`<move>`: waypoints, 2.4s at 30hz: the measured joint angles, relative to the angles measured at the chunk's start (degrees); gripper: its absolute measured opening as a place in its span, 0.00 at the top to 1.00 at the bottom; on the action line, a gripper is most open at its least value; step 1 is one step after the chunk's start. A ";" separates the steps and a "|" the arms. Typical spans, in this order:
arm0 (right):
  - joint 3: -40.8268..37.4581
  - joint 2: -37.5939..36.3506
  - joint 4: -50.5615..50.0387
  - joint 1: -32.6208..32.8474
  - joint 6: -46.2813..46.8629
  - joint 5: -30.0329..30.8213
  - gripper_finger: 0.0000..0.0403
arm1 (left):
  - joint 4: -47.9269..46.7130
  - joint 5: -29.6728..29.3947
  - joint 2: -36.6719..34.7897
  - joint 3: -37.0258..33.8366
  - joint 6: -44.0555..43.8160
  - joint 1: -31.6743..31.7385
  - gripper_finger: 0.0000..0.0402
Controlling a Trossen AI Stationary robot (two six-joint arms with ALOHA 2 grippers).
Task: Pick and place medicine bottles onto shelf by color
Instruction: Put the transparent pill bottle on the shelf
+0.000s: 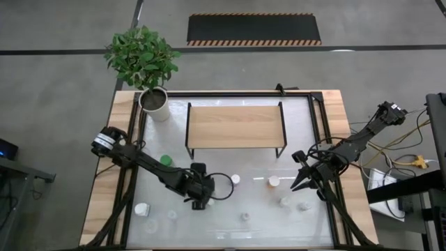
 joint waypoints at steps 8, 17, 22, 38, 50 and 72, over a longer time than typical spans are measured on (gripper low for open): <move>0.00 0.00 -0.04 0.00 -0.04 0.02 0.93 | 3.17 -1.57 0.00 -1.00 1.33 0.02 0.42; 0.00 0.00 -0.12 0.00 -0.07 0.03 0.93 | 3.21 -1.61 0.00 -1.64 0.96 0.02 0.56; 0.00 0.00 -0.12 0.00 -0.07 0.04 0.93 | 6.90 -2.00 -0.02 -3.23 0.83 0.02 0.65; 0.00 0.00 -0.16 0.00 -0.05 0.07 0.93 | 9.39 -2.01 -2.30 -2.06 -5.82 -0.13 0.69; 0.00 0.00 -0.31 0.00 0.59 0.07 0.93 | -1.71 9.67 -13.82 4.07 -31.82 -0.25 0.69; 1.84 -0.02 -3.52 -0.02 0.55 0.05 0.93 | -31.80 43.56 -15.92 2.83 -61.99 5.99 0.69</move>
